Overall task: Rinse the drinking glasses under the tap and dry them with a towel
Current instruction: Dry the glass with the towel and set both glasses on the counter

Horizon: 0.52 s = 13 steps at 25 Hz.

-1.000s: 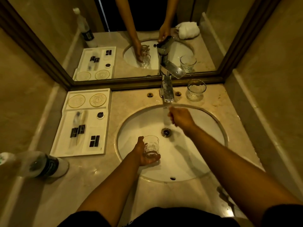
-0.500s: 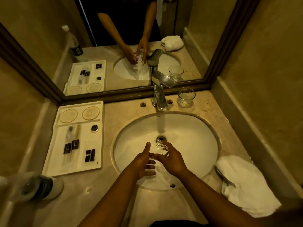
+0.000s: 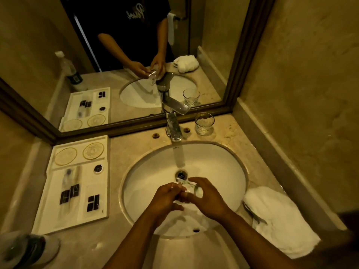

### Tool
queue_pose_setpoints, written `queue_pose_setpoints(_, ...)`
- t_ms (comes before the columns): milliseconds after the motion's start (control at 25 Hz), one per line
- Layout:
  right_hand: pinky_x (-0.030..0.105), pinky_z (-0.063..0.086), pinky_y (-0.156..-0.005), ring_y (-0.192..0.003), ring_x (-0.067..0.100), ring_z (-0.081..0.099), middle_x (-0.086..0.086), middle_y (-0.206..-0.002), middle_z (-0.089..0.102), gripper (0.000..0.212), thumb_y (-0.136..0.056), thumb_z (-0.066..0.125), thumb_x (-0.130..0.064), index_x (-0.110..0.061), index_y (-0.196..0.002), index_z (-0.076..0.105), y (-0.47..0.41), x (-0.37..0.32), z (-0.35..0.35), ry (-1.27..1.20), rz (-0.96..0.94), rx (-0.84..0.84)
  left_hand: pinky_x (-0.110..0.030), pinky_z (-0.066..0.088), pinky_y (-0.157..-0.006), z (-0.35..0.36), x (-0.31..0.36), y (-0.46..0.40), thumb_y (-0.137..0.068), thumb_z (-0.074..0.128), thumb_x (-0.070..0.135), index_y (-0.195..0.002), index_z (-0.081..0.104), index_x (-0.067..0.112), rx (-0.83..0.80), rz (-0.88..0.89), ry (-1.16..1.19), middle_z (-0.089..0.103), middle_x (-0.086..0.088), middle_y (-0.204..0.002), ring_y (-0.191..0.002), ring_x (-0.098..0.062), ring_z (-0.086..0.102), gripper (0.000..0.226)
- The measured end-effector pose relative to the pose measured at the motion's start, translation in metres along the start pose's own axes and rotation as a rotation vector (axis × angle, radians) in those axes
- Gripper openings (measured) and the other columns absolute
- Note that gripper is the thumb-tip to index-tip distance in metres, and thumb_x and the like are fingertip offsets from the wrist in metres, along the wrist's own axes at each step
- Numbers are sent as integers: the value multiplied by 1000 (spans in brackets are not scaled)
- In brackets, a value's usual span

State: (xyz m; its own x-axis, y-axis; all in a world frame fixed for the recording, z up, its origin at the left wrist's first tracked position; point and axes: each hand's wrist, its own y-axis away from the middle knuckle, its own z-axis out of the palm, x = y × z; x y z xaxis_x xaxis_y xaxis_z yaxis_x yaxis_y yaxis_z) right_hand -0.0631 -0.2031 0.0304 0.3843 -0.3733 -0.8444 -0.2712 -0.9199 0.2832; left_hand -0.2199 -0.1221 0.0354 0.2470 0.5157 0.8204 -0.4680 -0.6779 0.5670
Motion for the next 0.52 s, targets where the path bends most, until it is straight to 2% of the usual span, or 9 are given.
queue_pose_setpoints(40,22,40,-103,-123,10,50,-5,-138,51,48,-88,65,-48,-31,-131,54,1,11,-10,130,-32,119,-34,58,-67,3,-1,1,-104,53,24,-105,70,3,36,-3,5,77,-19,-96,-86,-29,72,27)
queue_pose_setpoints(120,38,30,-114,-134,23,41,0,-141,49,43,-91,58,-51,-31,-129,57,12,37,-40,391,-71,401,-34,58,-66,13,-3,1,-104,52,21,-104,68,2,91,-17,35,77,-20,-95,-84,-28,72,25)
queue_pose_setpoints(200,49,21,-118,-139,30,34,4,-145,46,54,-87,56,-59,-30,-133,54,35,65,-73,630,53,540,-35,57,-67,26,-5,2,-104,53,19,-103,68,2,111,-37,69,77,-19,-94,-83,-26,72,22)
queue_pose_setpoints(320,63,13,-115,-144,40,16,11,-156,27,90,-74,45,-81,-35,-148,25,66,105,-98,831,414,430,-38,58,-69,50,-6,0,-103,54,16,-106,67,0,98,-67,99,75,-23,-99,-87,-29,71,21)
queue_pose_setpoints(400,65,18,-111,-142,45,14,11,-157,22,99,-69,43,-86,-40,-150,12,74,122,-99,865,474,338,-38,57,-67,68,-9,0,-102,54,14,-107,66,-3,70,-91,128,74,-25,-100,-87,-30,70,21)
queue_pose_setpoints(520,60,39,-100,-129,40,37,7,-141,47,82,-75,56,-72,-40,-145,29,66,127,-113,821,393,359,-36,55,-64,89,-12,-2,-103,52,12,-106,65,-6,43,-92,123,72,-23,-96,-84,-30,68,22)
